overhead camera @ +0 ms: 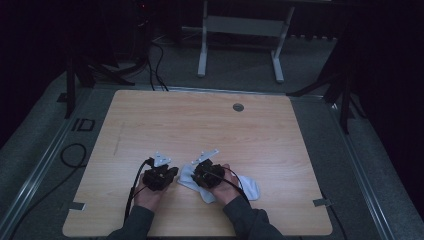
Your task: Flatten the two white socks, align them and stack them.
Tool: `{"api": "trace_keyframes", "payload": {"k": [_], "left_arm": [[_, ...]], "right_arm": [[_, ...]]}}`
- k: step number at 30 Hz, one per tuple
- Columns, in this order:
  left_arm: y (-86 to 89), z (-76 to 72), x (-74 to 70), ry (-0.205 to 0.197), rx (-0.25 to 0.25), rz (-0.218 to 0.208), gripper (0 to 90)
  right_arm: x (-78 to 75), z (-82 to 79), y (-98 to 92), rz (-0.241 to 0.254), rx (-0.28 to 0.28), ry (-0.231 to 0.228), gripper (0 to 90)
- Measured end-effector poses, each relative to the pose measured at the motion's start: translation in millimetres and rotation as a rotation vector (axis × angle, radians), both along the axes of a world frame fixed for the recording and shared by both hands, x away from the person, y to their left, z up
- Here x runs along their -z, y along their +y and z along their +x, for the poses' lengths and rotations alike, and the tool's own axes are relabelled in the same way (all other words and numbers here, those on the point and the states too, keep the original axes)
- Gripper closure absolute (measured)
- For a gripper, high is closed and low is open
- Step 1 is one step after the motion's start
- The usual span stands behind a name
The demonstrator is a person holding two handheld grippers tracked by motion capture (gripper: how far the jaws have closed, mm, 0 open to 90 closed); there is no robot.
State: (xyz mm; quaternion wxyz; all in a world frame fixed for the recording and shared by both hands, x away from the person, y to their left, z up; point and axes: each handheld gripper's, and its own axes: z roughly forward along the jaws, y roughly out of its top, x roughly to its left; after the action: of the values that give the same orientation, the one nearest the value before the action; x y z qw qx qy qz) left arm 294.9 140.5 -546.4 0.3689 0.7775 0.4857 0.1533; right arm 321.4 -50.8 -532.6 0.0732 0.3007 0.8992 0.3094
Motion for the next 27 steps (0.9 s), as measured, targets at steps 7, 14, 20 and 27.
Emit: {"api": "trace_keyframes", "payload": {"k": [7, 14, 20, 27], "left_arm": [[-7.6, -4.3, -3.0, -0.025, 0.070, 0.000, 88.5], [-14.5, -2.2, 1.6, -0.015, 0.089, 0.034, 88.5], [-15.0, -1.0, 3.1, -0.002, 0.095, 0.039, 88.5], [-15.2, -0.2, 4.2, 0.013, 0.093, 0.051, 89.1]], "right_arm": [[4.2, 1.4, 0.6, -0.007, 0.000, 0.014, 72.4], [7.2, 1.0, -0.1, -0.008, -0.019, 0.028, 69.8], [8.3, 0.1, -0.2, -0.007, -0.047, 0.040, 67.8], [2.0, -0.7, -7.7, 0.025, -0.073, 0.047, 63.5]]}}
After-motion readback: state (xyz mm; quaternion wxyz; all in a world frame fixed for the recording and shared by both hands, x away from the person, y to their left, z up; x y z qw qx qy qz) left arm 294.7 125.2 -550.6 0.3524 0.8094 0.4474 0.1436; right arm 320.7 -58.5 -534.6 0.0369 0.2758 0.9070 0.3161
